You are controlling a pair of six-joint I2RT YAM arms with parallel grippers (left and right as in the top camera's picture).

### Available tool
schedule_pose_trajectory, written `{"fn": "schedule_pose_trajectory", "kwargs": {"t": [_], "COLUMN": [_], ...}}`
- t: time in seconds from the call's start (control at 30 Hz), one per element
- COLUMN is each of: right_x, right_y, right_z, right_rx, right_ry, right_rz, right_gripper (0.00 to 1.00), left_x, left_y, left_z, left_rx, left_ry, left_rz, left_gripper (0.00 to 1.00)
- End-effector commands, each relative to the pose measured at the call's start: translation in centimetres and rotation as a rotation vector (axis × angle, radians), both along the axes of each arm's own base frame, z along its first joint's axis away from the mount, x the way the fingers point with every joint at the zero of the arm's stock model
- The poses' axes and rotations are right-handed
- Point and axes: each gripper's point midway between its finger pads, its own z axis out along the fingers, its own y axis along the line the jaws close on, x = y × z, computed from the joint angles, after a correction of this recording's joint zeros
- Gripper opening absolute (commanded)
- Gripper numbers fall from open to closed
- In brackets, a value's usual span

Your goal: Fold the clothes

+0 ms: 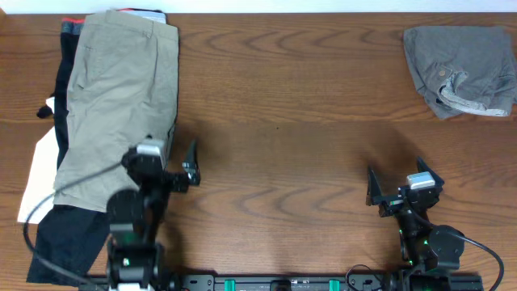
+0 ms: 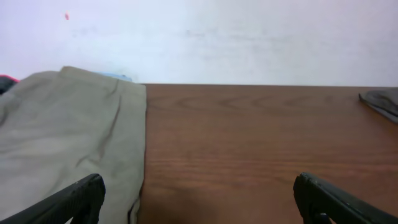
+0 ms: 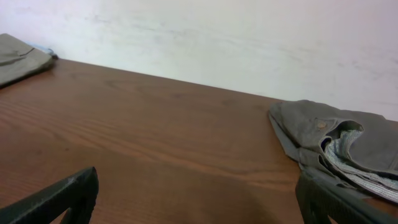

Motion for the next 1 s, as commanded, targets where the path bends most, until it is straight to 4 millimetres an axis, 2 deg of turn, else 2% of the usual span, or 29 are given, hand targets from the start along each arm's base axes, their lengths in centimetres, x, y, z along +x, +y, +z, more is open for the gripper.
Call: {"fn": "schedule_pose_trajectory", "kwargs": {"t": [0.0,0.23,0.63,0.73,0.97], "right_x": [0.0,0.0,0.0,0.0,0.0], "right_y": [0.3,0.3,0.3,0.3,0.3], "right_z": [-0.1,-0.1,-0.1,-0.1,-0.1], "right_rx": [0.011,0.011,0.011,0.011,0.011], "right_ry": [0.001,0.001,0.001,0.001,0.001], "right_rz": [0.012,0.012,0.012,0.012,0.012], "right_gripper": [0.99,0.99,0.99,0.99,0.99], "left_x": [-1.2,-2.5,-3.9,-3.9,-3.9], "left_y": [0.5,0.5,1.3,1.7,1.9], "left_z": [-0.3,-2.1,-5.4,-4.6,-4.7], "left_rx": [0.005,0.004,0.012,0.011,0.011], "left_ry": [-0.061,-0.111,0.018,-0.015,-0.012], "left_rz": [0.027,0.028,0.072,0.085,0.093], "left_gripper": [0.98,0.98,0.98,0.98,0.98]}}
